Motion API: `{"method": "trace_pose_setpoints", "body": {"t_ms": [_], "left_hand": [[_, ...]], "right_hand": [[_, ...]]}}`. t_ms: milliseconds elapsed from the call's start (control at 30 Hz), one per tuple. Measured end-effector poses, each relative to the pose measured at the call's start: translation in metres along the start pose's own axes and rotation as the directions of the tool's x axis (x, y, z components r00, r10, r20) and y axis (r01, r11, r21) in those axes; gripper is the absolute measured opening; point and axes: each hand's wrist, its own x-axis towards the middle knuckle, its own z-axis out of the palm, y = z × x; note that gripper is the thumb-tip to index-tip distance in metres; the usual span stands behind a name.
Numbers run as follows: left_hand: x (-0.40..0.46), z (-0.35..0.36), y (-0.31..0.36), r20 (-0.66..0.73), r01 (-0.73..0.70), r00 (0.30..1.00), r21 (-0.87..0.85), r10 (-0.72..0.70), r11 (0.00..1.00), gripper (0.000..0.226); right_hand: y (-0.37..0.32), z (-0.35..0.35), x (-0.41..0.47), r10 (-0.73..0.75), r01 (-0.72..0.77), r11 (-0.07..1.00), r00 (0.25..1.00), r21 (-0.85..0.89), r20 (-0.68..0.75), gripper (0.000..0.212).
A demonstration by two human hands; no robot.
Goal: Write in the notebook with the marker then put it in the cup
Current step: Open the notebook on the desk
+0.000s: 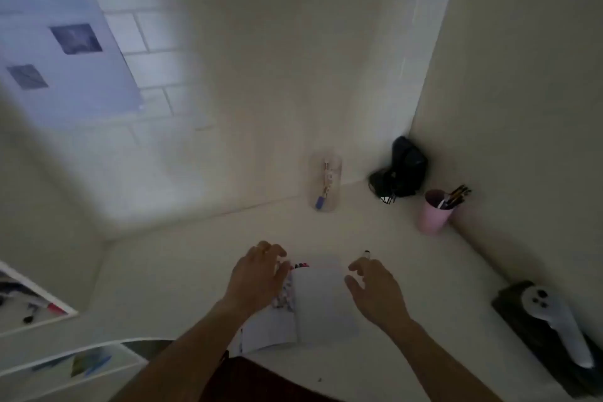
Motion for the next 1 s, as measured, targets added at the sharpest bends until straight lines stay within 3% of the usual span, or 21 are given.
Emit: {"method": "trace_pose_setpoints", "body": {"t_ms": [67,200,300,400,600,1000], "left_hand": [[0.006,0.042,-0.012,-0.007,-0.036,0.999,0.021,0.036,0.999,0.051],[0.002,0.118,-0.037,0.051,-0.052,0.998,0.102,0.047,0.993,0.041],[-0.009,0.153,-0.053,-0.104,-0.066,0.991,0.174,0.085,0.983,0.033],[-0.017,0.164,-0.056,-0.23,-0.066,0.967,0.183,0.108,0.981,0.032],[-0.019,0.17,-0.055,-0.309,-0.09,0.94,0.189,0.146,0.978,0.04],[-0.039,0.166,-0.049,-0.28,-0.098,0.946,0.234,0.163,0.967,0.067]], "right_hand": [[0.016,0.041,0.006,-0.055,0.054,0.998,0.998,-0.034,-0.027,0.023],[0.047,0.116,0.003,-0.269,0.254,0.952,0.961,-0.169,-0.069,0.021],[0.064,0.142,0.005,-0.381,0.332,0.913,0.902,-0.237,-0.205,0.017],[0.064,0.148,0.002,-0.408,0.339,0.903,0.87,-0.266,-0.277,0.015],[0.067,0.154,-0.002,-0.454,0.338,0.871,0.833,-0.357,-0.318,0.026],[0.057,0.146,-0.025,-0.402,0.304,0.896,0.864,-0.323,-0.302,0.022]]}}
